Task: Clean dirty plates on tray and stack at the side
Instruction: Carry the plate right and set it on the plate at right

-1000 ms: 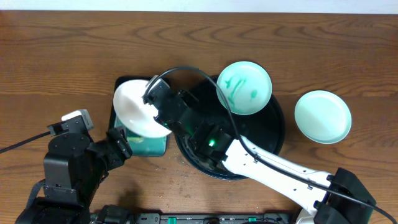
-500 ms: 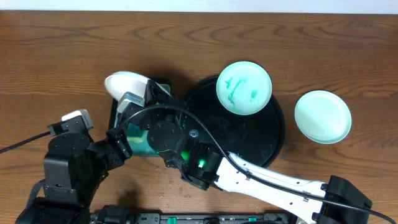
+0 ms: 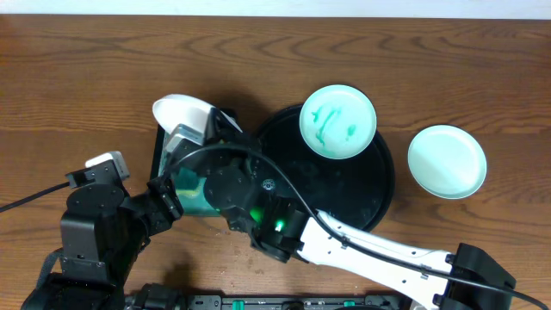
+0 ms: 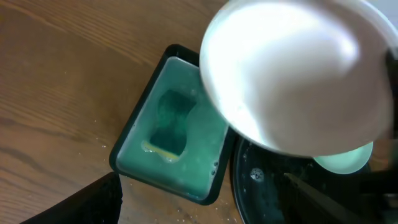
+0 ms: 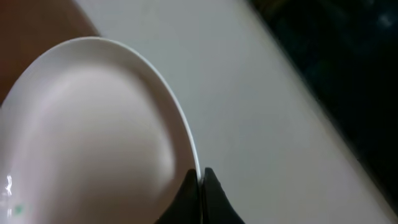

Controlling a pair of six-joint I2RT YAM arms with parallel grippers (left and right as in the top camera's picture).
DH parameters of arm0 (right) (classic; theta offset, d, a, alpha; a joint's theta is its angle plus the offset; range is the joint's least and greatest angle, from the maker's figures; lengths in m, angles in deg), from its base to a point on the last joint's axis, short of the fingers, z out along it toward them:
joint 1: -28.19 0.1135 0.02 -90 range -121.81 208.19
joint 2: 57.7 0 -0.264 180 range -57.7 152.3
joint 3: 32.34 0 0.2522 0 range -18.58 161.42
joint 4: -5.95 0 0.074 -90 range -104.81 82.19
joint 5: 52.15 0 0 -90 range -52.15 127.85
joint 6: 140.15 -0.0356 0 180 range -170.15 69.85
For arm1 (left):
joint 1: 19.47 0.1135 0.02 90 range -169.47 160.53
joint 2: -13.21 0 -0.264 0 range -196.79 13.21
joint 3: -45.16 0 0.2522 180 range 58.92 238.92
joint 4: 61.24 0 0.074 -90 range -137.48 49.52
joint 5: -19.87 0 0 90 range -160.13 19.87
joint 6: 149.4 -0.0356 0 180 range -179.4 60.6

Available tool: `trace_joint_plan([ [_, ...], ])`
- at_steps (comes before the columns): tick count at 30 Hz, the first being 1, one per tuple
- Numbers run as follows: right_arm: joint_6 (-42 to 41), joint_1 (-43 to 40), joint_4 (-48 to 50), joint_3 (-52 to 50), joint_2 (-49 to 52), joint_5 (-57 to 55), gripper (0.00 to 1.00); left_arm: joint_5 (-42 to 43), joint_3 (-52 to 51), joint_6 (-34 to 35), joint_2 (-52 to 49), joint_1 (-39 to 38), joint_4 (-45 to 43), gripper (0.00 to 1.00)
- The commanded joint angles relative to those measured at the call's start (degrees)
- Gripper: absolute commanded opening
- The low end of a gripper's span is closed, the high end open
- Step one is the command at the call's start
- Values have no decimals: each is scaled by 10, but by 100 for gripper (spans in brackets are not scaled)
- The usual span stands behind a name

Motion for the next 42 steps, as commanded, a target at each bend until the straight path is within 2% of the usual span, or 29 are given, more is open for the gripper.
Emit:
trace_joint_plan([
  [1, -283, -57, -124, 2, -7, 35, 1, 3, 10, -3, 0, 2, 1, 81],
  [3, -400, -90, -214, 2, -7, 150, 1, 3, 10, -3, 0, 2, 1, 81],
  [5, -478, -126, -264, 2, -7, 284, 1, 3, 10, -3, 0, 2, 1, 80],
  [8, -531, -174, -284, 2, -8, 474, 1, 3, 10, -3, 0, 2, 1, 80],
  [10, -554, -197, -295, 2, -9, 529, 1, 3, 10, -3, 0, 2, 1, 80],
  [20, -694, -300, -489, 2, -10, 514, 1, 3, 10, -3, 0, 2, 1, 80],
  [24, -710, -327, -546, 1, -10, 484, 1, 3, 10, -3, 0, 2, 1, 81],
  [30, -714, -395, -588, 1, -19, 532, 1, 3, 10, -3, 0, 2, 1, 81],
  [35, -703, -510, -640, 1, -64, 544, 1, 3, 10, -3, 0, 2, 1, 80],
  [42, -647, -742, -698, 1, -137, 534, 1, 3, 10, -3, 0, 2, 1, 81],
])
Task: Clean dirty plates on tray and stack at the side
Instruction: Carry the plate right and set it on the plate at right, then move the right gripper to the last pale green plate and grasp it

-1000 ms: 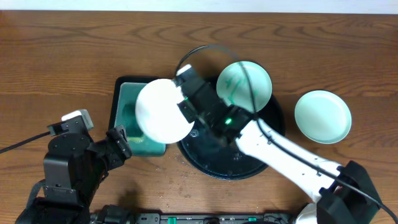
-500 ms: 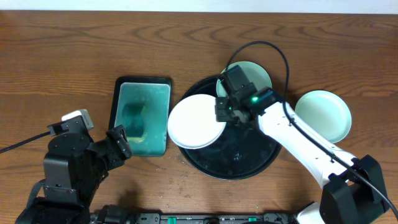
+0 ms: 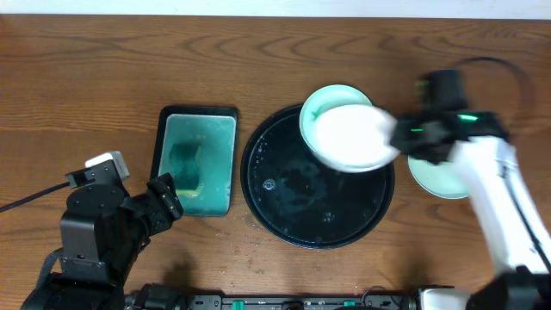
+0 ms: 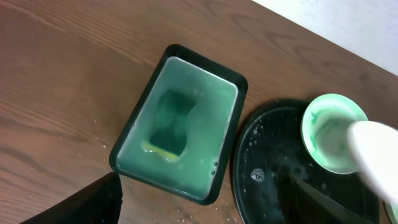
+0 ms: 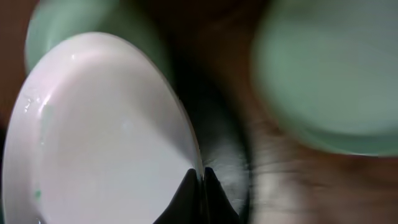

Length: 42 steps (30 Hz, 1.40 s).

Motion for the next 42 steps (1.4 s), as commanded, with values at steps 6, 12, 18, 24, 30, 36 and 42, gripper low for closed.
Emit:
trace_joint_plan([
  [6, 32, -223, -10, -11, -16, -24, 1, 3, 9, -3, 0, 2, 1, 80],
  [12, 28, -270, 62, -81, 15, -35, 1, 3, 9, -3, 0, 2, 1, 80],
  [18, 0, -288, 86, -105, 26, -99, 2, 3, 9, -3, 0, 2, 1, 80],
  [24, 42, -286, 85, -93, 23, -54, 44, 3, 9, -3, 0, 2, 1, 81],
  [30, 121, -251, 89, -78, -20, 132, 45, 3, 9, -3, 0, 2, 1, 81],
  [36, 185, -124, 123, -79, -60, 186, 44, 3, 9, -3, 0, 2, 2, 81],
  [42, 195, 13, 193, -102, -14, -8, 46, 3, 9, -3, 0, 2, 1, 81],
])
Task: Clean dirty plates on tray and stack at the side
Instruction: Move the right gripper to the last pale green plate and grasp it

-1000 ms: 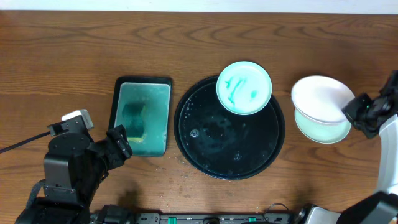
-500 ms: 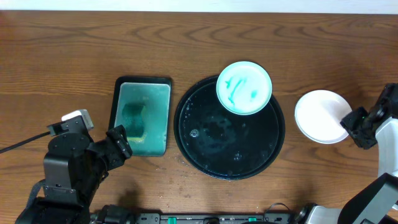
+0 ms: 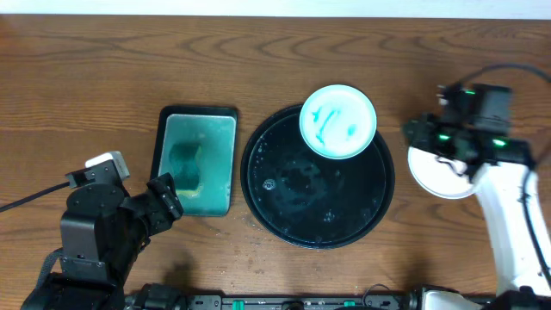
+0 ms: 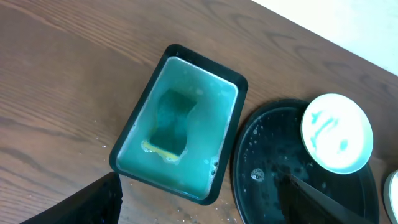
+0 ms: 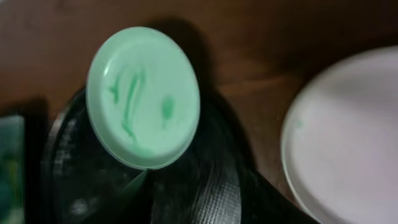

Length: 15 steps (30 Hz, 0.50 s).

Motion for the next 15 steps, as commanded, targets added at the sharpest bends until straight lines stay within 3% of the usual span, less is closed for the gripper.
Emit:
trace_joint_plan([
  [1, 24, 67, 40, -19, 46, -142, 48, 3, 9, -3, 0, 2, 2, 80],
  [6, 24, 113, 129, -27, 149, -173, 48, 3, 9, -3, 0, 2, 1, 81],
  [10, 8, 118, 166, -27, 210, -177, 41, 3, 9, -3, 0, 2, 2, 80],
  [14, -7, 118, 165, -27, 223, -147, 4, 3, 9, -3, 0, 2, 2, 81],
  [15, -7, 118, 164, -27, 220, -131, 1, 3, 9, -3, 0, 2, 1, 81],
])
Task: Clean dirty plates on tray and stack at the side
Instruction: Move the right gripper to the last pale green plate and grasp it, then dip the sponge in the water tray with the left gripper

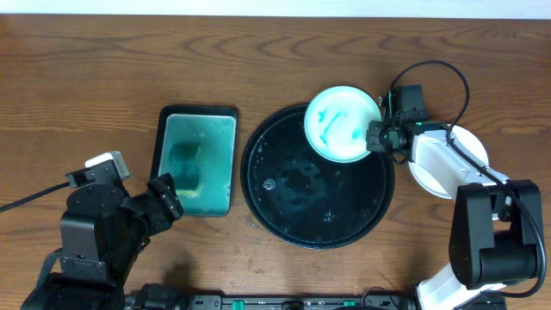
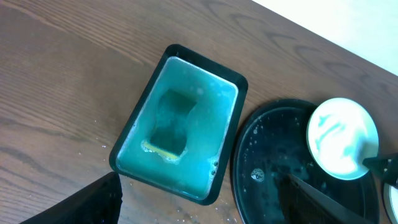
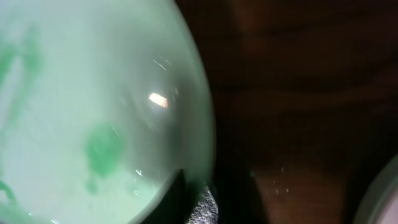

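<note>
A pale plate smeared with green [image 1: 341, 122] rests on the far right of the round black tray [image 1: 293, 211]. My right gripper [image 1: 377, 136] is at the plate's right rim. The right wrist view shows the dirty plate [image 3: 93, 106] close up, and my right gripper [image 3: 194, 196] is shut on its edge. To the right of the tray lies the stack of clean white plates [image 1: 449, 165]. My left gripper [image 2: 199, 214] hangs open above the table, near the green basin [image 2: 134, 134], with nothing in it.
The black-rimmed basin [image 1: 164, 185] of green soapy water, with a sponge [image 1: 184, 163] in it, stands left of the tray. The left arm's body [image 1: 99, 228] fills the front left corner. A black cable [image 1: 435, 73] loops over the right arm.
My right gripper was open over the side stack, apart from the dirty plate. Now it is at the tray's far right, shut on that plate's rim. The left arm has not moved.
First my right gripper held a white plate above the basin. Later it held the plate over the tray's right side. After that the plate lay on the side stack and the gripper was off it. Now it grips the smeared plate on the tray.
</note>
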Controlling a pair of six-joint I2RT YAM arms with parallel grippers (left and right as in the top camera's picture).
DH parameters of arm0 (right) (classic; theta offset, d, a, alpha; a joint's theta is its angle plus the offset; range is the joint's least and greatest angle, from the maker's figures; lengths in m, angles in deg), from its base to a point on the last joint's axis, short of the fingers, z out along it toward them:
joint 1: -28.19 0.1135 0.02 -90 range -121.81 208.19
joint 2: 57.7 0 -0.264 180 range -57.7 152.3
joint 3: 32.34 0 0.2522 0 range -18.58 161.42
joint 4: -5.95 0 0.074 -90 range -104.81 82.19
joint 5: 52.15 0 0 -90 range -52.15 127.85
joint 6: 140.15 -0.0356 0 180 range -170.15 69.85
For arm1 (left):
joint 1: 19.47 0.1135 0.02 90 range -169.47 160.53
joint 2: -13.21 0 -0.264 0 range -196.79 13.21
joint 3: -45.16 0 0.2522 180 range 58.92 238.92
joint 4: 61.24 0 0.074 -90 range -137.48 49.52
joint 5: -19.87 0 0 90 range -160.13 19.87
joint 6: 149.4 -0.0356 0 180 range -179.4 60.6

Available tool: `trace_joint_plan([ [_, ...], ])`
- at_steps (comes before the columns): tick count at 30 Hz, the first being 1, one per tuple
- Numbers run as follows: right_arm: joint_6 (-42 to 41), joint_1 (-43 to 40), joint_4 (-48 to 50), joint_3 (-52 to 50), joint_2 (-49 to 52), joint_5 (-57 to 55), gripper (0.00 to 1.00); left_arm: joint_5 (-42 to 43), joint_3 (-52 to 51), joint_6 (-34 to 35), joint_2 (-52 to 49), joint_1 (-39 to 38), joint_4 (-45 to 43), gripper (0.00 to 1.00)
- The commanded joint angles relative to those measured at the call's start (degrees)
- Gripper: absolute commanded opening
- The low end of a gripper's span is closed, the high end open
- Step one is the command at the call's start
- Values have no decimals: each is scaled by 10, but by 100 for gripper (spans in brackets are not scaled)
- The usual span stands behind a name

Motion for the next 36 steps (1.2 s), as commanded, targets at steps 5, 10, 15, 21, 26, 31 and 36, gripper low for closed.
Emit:
trace_joint_plan([
  [5, -19, 1, -23, 1, -47, 51, 1, 3, 9, -3, 0, 2, 2, 80],
  [10, -20, 11, -84, 1, -111, 63, 1, 3, 9, -3, 0, 2, 2, 81],
  [15, -36, 49, -168, -2, -119, 83, 1, 3, 9, -3, 0, 2, 2, 81],
  [21, -108, 112, -156, -40, -66, 83, 1, 3, 9, -3, 0, 2, 1, 81],
  [26, -114, 125, -131, -42, -45, 83, 21, 5, 9, -5, -1, 2, 10, 81],
  [31, -92, 110, -138, -20, -75, 81, 22, 6, -5, -34, -33, 2, 37, 81],
  [36, -54, 105, -142, -11, -162, 81, 22, 14, -22, -34, -140, 2, 39, 81],
])
